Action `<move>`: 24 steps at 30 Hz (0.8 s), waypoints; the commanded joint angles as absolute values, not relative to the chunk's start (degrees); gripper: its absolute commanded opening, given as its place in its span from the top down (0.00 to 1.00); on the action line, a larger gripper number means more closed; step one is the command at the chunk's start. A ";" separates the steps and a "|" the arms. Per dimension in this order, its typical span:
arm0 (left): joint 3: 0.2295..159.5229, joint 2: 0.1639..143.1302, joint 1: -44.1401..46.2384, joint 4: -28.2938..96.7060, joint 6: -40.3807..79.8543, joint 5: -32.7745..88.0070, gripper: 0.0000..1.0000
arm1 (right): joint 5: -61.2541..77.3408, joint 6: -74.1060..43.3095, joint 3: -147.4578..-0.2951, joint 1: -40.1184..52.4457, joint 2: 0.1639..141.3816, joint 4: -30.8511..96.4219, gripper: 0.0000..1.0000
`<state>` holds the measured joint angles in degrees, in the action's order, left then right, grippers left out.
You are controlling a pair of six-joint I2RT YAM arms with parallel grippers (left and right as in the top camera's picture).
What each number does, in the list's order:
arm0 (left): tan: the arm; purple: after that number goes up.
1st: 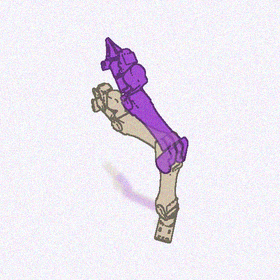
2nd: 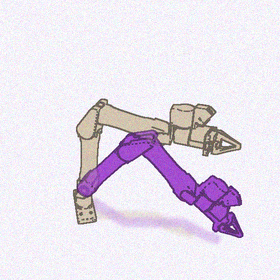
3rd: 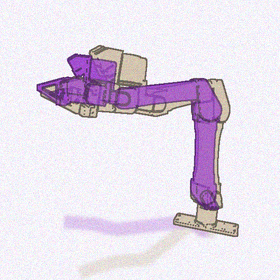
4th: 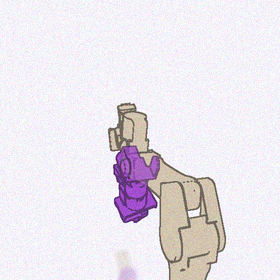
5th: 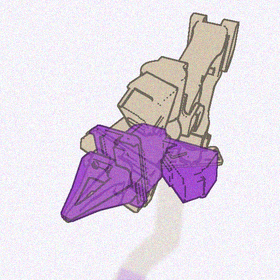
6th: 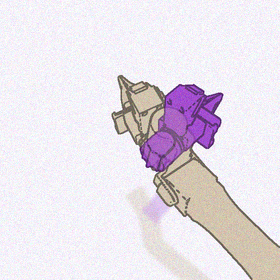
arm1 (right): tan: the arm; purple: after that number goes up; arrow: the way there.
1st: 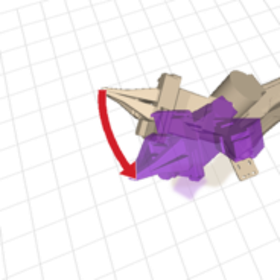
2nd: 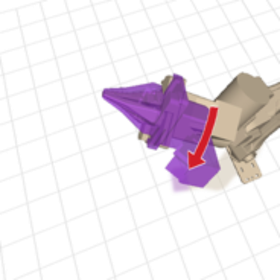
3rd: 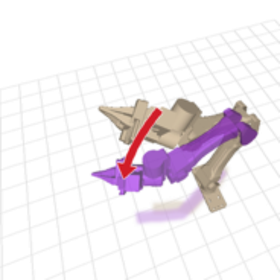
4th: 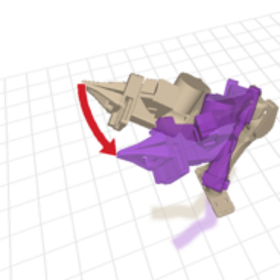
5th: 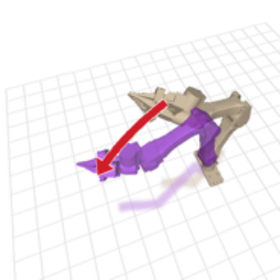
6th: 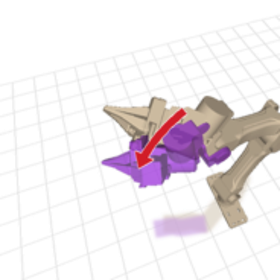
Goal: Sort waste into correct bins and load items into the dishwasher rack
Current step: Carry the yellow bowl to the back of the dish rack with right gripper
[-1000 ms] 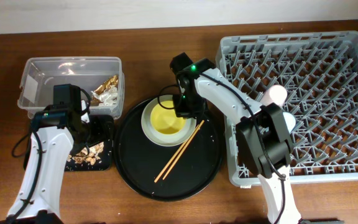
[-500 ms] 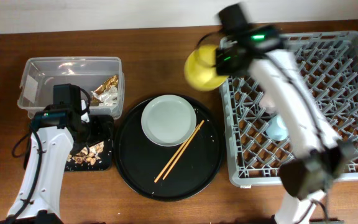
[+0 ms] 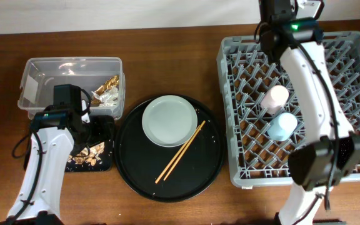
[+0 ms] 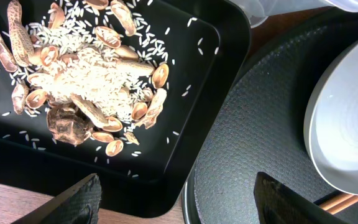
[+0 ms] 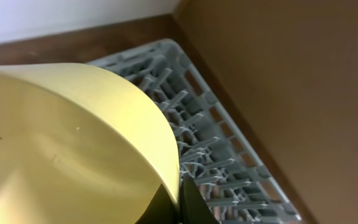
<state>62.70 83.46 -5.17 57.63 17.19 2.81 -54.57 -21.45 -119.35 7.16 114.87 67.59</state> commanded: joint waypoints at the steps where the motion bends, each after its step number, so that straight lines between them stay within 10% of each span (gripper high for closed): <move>1: 62.94 82.37 -5.41 57.52 17.78 3.40 0.22 | -62.74 -23.07 -119.02 6.26 120.42 67.40 0.96; 24: 62.94 82.37 -5.41 57.30 17.78 3.64 0.22 | -67.59 -24.75 -118.80 6.39 130.89 67.22 0.96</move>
<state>62.70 83.46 -5.17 57.45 17.19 3.01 -66.83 -23.55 -119.02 6.52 130.15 67.20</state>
